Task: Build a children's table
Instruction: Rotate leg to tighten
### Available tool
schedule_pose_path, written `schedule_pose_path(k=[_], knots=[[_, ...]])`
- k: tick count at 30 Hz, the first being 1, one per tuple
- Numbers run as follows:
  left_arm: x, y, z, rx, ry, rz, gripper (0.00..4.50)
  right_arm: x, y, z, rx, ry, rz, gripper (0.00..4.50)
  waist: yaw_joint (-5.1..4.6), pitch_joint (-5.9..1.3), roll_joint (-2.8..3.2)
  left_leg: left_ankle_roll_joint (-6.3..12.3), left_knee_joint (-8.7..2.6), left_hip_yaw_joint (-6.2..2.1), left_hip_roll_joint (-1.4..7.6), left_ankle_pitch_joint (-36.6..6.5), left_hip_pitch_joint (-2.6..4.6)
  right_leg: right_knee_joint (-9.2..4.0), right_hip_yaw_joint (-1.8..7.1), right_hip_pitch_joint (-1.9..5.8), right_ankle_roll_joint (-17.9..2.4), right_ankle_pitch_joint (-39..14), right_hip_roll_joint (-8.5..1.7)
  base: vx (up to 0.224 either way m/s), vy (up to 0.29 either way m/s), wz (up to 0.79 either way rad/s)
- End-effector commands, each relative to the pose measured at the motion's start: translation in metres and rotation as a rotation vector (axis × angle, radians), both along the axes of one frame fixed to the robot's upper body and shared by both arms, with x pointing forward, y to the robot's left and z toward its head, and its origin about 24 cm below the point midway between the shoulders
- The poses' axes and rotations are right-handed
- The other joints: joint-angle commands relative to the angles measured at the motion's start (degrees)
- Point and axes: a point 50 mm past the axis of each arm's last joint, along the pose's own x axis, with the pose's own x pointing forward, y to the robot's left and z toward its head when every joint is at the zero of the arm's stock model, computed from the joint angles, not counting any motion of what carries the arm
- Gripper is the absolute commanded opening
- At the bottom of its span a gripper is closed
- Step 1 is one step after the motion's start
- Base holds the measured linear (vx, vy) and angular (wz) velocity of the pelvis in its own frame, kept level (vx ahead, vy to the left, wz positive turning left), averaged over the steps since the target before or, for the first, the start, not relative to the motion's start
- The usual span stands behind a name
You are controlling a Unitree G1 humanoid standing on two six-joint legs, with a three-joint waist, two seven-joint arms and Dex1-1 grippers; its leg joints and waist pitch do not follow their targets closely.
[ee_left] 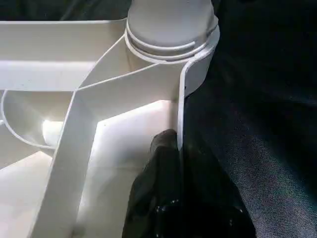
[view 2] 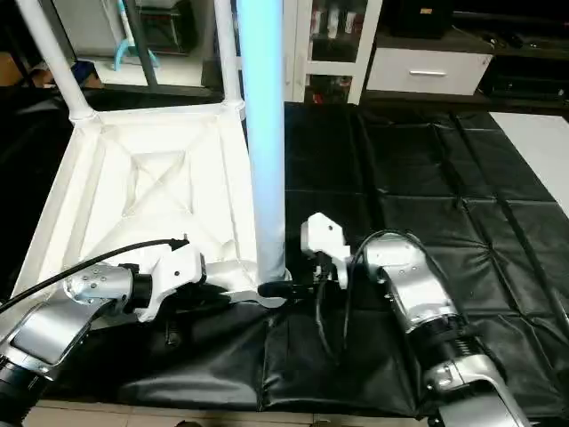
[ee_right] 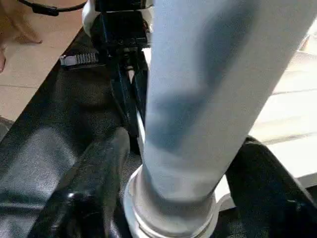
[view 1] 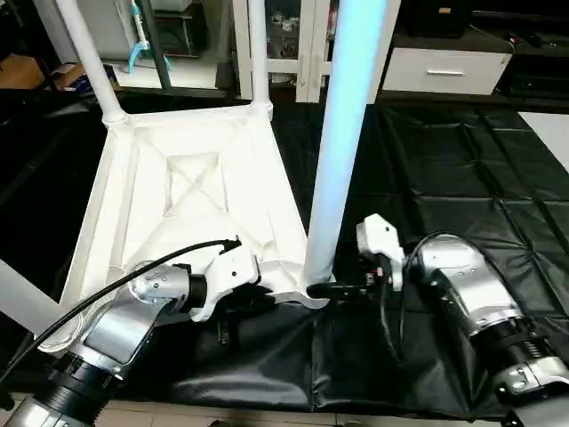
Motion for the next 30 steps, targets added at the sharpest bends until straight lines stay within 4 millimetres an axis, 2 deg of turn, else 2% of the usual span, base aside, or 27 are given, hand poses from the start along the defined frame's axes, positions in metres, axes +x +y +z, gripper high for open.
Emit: schedule_pose_path(k=[1, 3, 9, 10, 17, 22, 27, 29, 30], knots=[[-0.009, 0.006, -0.027, 0.067, 0.099, 0.05, 0.0, -0.001, 0.006, -0.003, -0.014, 0.02, 0.038, 2.61, 0.0, -2.65, -0.93, 2.49, -5.6, -2.54, 5.29, -16.04, 1.39, -4.25, 2.02, 0.88, -14.03, -17.12, -3.35, 0.0, 0.0, 0.0], [-0.009, 0.006, -0.027, 0.066, 0.1, 0.049, 0.0, -0.001, 0.006, -0.003, -0.013, 0.024, 0.042, 2.55, 0.05, -2.72, -0.94, 2.69, -5.54, -2.48, 5.27, -15.54, 1.41, -4.17, 2.01, 0.93, -14.32, -16.31, -3.37, 0.0, 0.0, 0.0], [-0.009, 0.006, -0.028, 0.069, 0.104, 0.047, 0.0, -0.005, 0.004, -0.006, -0.018, 0.044, 0.06, 1.97, 0.11, -2.83, -0.82, 2.95, -5.52, -2.45, 5.29, -15.07, 1.39, -4.07, 1.92, 1.06, -14.63, -15.61, -3.31, 0.0, 0.0, 0.0], [-0.01, 0.006, -0.028, 0.07, 0.104, 0.046, 0.0, -0.006, 0.003, -0.007, -0.021, 0.049, 0.066, 1.97, 0.13, -2.91, -0.64, 2.82, -5.5, -2.47, 5.29, -15.14, 1.42, -4.04, 1.93, 1.09, -14.66, -15.57, -3.34, 0.0, 0.0, 0.0], [-0.011, 0.007, -0.029, 0.071, 0.111, 0.044, 0.0, -0.009, -0.001, -0.01, -0.038, 0.079, 0.091, 1.9, 0.32, -3.21, -0.7, 4.24, -5.22, -2.32, 5.27, -12.25, 1.36, -3.71, 1.84, 1.36, -15.62, -11.72, -3.3, 0.0, 0.0, 0.0], [-0.01, 0.006, -0.028, 0.059, 0.104, 0.053, 0.0, -0.01, -0.001, -0.014, -0.041, 0.096, 0.073, 1.89, 0.46, -3.29, -0.87, 4.87, -5.09, -2.25, 5.27, -11.42, 1.36, -3.61, 1.79, 1.43, -15.86, -11.2, -3.3, 0.0, 0.0, 0.0], [-0.007, 0.005, -0.025, 0.039, 0.077, 0.084, 0.0, -0.002, 0.0, -0.02, -0.026, 0.075, -0.079, 1.89, 0.34, -2.97, -0.89, 3.96, -5.35, -2.34, 5.22, -13.28, 1.26, -3.96, 1.85, 1.22, -15.03, -14.71, -3.33, 0.0, 0.0, 0.0], [-0.002, 0.002, -0.021, 0.02, 0.054, 0.118, 0.0, 0.001, 0.0, -0.025, -0.012, 0.084, -0.18, 1.88, -0.09, -2.48, -0.96, 1.24, -5.79, -2.68, 5.29, -19.33, 1.45, -4.69, 1.98, 0.79, -12.85, -23.0, -3.44, 0.0, 0.0, 0.0], [0.001, -0.001, -0.019, 0.012, 0.04, 0.14, 0.0, 0.002, 0.0, -0.027, -0.001, 0.099, -0.239, 1.88, -0.17, -2.45, -0.89, 0.58, -5.86, -2.79, 5.26, -20.26, 1.51, -4.76, 1.98, 0.66, -12.28, -24.48, -3.43, 0.0, 0.0, 0.0]])
